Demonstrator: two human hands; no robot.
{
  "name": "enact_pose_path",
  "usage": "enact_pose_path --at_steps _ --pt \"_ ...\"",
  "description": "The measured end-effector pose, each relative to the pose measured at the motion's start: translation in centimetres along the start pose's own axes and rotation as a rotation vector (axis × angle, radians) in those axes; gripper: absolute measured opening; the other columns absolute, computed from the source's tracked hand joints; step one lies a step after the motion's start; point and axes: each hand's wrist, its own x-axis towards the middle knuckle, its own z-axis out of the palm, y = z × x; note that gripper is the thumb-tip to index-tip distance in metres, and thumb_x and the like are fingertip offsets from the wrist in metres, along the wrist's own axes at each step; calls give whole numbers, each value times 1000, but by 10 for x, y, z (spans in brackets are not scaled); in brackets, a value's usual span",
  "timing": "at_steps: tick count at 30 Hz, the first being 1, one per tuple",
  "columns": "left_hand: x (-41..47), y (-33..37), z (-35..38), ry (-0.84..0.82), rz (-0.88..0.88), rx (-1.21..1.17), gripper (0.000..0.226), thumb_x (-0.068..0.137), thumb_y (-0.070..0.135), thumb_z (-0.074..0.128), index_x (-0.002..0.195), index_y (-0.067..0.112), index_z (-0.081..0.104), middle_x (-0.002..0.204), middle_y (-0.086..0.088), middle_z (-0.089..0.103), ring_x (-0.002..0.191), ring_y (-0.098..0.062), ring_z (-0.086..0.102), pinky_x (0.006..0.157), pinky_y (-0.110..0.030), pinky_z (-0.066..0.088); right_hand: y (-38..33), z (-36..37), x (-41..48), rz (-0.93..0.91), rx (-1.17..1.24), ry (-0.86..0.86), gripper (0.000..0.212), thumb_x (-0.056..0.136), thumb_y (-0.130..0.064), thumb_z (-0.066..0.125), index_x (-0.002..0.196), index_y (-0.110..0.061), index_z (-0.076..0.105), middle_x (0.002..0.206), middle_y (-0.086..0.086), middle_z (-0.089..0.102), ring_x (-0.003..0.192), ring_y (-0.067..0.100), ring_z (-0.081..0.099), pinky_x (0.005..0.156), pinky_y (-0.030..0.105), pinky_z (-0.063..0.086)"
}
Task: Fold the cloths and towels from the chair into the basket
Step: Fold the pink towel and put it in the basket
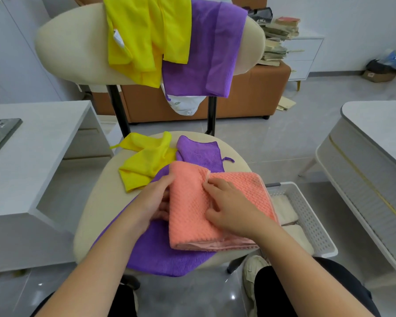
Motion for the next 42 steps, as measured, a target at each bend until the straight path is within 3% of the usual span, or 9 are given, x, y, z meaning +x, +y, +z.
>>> enact_pose_path --at_steps 4,8,11,13,17,21,27,32,42 --pt "-5 6 14 -184 302 -125 32 94 34 39 99 13 64 77 -4 68 72 -15 61 66 -29 45 15 -14 5 109 518 112 42 83 -26 39 99 4 65 104 16 64 101 30 56 92 43 43" --pt "-8 9 42 -271 483 17 38 85 29 35 106 19 65 99 0 73 101 -13 64 80 -32 42 32 -37 -13 354 1236 10 51 88 -52 46 110 -12 68 101 2 72 94 16 66 87 34 48" --pt "-7 11 66 -356 484 34 31 91 13 36 105 15 63 104 -1 72 108 -14 63 88 -31 42 42 -52 -28 422 1487 -60 45 73 -39 62 105 -7 68 102 12 72 93 21 68 88 35 49" --pt "-6 12 82 -306 428 -54 32 94 -1 33 98 11 62 98 -3 72 100 -16 64 86 -29 44 50 -57 -34 493 1504 -75 29 70 -23 67 92 -4 69 91 14 72 82 24 68 79 36 49" --pt "13 6 96 203 346 -27 18 88 0 48 88 16 56 89 0 62 85 -15 59 76 -32 49 70 -60 -38 756 1303 29 11 87 -14 57 89 -4 59 80 11 65 76 24 59 75 34 47" --pt "21 6 100 -87 -13 -125 6 91 11 51 96 10 53 84 -5 62 74 -19 62 71 -32 54 91 -54 -38 744 918 87 18 91 -27 55 100 -12 61 92 5 64 86 22 62 85 37 49" --pt "22 18 112 -188 -152 -136 31 87 36 62 108 13 61 103 -7 69 90 -20 65 72 -32 52 88 -48 -43 575 590 115 34 93 -40 47 103 -11 61 98 3 64 88 16 62 79 35 48" --pt "13 23 107 -238 24 -334 26 85 17 63 110 10 63 106 -7 70 95 -18 66 82 -34 52 75 -63 -47 384 954 254 37 86 -45 63 111 -19 57 111 1 65 96 14 65 83 34 54" --pt "-7 5 31 -234 590 103 46 57 33 80 93 40 53 82 16 56 77 -5 53 67 -25 49 37 -61 -28 135 1281 -11 32 76 -13 71 107 -15 63 95 -3 71 90 9 67 74 20 53"
